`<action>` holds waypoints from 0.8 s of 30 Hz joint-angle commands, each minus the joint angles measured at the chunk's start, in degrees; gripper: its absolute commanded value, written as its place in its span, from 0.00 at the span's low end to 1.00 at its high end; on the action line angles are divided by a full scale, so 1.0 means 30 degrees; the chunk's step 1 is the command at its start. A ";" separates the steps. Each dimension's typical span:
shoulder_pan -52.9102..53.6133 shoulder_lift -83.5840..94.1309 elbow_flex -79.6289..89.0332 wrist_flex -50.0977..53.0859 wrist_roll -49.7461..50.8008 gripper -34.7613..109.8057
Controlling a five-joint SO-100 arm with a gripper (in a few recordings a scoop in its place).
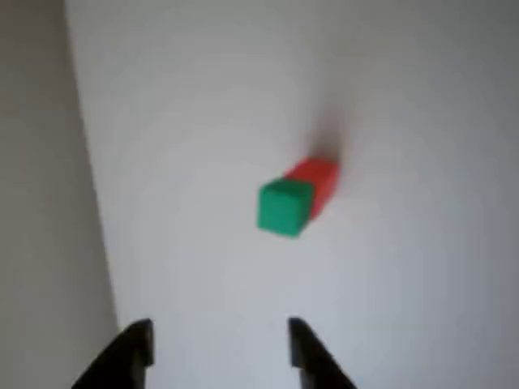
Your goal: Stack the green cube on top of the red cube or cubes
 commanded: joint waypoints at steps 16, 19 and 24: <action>0.0410 0.7764 0.4043 -0.0059 -0.0645 0.37; 0.0410 0.9111 0.5771 -0.0557 -0.0762 0.34; 0.0674 1.0957 0.8115 -0.1143 -0.1025 0.30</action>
